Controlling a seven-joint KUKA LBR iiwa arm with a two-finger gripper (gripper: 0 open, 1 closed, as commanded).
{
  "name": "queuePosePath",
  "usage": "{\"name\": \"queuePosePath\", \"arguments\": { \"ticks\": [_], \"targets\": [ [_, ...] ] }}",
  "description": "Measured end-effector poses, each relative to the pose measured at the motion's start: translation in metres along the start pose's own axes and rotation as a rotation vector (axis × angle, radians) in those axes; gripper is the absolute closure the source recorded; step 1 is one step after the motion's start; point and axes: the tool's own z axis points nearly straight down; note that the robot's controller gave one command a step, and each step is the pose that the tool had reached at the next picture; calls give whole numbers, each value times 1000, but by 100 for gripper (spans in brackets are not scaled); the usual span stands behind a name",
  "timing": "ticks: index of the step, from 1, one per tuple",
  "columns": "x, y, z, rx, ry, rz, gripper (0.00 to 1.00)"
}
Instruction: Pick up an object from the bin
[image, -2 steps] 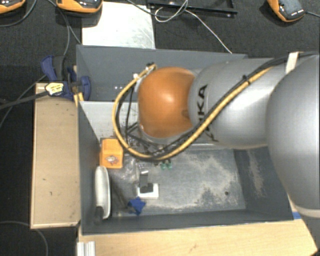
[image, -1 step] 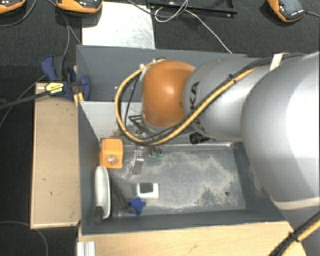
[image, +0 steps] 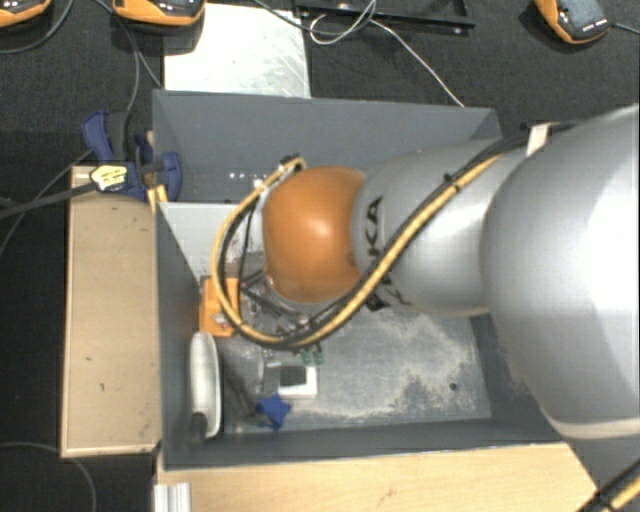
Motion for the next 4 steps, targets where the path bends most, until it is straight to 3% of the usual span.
{"name": "queuePosePath", "arguments": {
  "ticks": [1, 2, 3, 4],
  "targets": [
    [-73, 19, 59, -9, -27, -4, 0],
    [-51, 13, 43, -6, -19, -3, 0],
    [-58, 2, -31, -10, -21, 141, 0],
    [-62, 17, 37, -9, -26, 23, 0]
  ]
}}
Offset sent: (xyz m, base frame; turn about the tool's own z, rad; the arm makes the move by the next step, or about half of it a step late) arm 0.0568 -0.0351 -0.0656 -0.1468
